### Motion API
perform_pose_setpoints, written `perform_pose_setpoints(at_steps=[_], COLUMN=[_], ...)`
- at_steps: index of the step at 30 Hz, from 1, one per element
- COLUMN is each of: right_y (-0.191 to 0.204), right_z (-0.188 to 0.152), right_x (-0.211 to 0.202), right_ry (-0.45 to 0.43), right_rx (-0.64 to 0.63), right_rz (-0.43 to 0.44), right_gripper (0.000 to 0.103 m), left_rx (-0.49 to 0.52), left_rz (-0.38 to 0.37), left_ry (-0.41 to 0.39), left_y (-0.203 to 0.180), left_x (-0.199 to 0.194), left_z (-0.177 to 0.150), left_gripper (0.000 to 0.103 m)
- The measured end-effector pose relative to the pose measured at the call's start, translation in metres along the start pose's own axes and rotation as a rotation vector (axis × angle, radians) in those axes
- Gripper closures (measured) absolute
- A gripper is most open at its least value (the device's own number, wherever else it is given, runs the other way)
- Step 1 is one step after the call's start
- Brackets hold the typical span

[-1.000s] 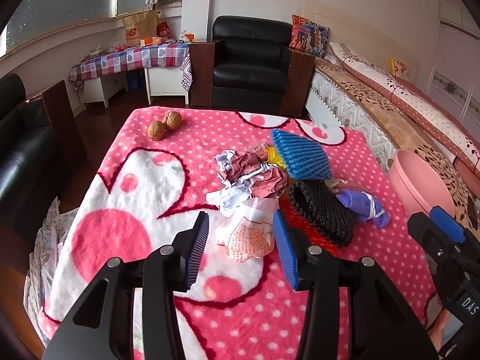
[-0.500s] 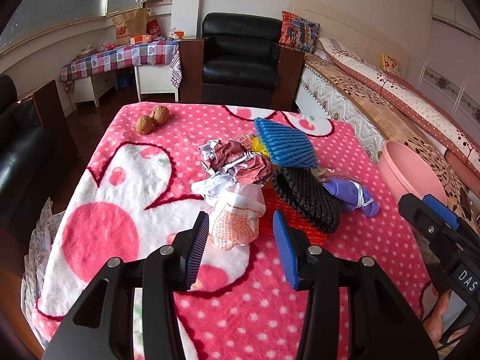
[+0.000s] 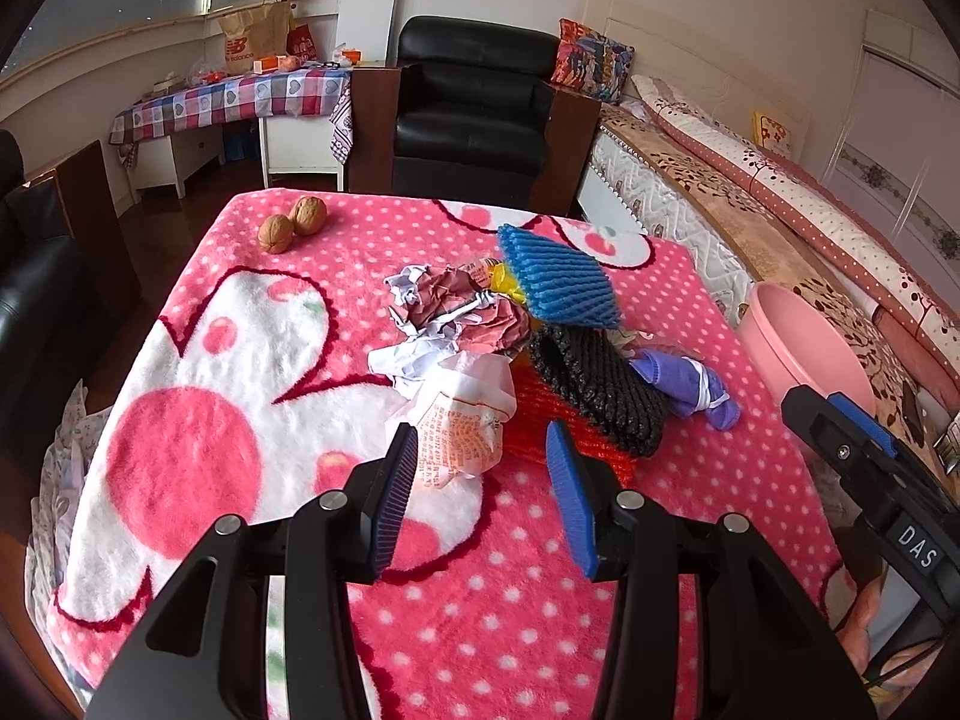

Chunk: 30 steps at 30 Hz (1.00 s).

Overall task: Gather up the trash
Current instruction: 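Move both tools toward the trash pile on the pink table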

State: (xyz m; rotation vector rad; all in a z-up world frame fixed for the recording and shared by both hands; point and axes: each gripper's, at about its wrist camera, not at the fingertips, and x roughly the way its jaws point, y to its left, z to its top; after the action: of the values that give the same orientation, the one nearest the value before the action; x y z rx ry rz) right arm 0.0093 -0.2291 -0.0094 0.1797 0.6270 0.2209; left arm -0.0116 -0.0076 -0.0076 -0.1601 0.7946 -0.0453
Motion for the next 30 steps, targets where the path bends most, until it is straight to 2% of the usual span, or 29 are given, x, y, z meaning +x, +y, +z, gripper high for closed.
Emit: perform_pose_setpoints(at_steps=[4,13,25,30], right_y=[-0.0006,0.0003,0.0007,0.0042], right_z=[-0.0012,-0.0024,-0.0061,-0.0091], right_x=[0.0005,0.0022,0.0015,0.0012], right_ry=[0.001,0.008,0.019,0.024], right_rx=[-0.002,0.0,-0.003,-0.006], right_rz=[0.003,0.02,0.047,0.067], right_gripper=[0.024,0.027,0.027,0.027], left_rx=[-0.014,-0.033,-0.011,-0.025], left_rz=[-0.007,0.033,0.028,0.05], left_ry=[0.009,0.009,0.015,0.024], left_y=[0.0011,0.0051,-0.0009,0.0027], left_x=[-0.0002,-0.0027,-0.0006,0.0013], left_z=[-0.002,-0.0009,-0.0026,-0.0027], left_gripper=[0.058,0.058,0.058,0.058])
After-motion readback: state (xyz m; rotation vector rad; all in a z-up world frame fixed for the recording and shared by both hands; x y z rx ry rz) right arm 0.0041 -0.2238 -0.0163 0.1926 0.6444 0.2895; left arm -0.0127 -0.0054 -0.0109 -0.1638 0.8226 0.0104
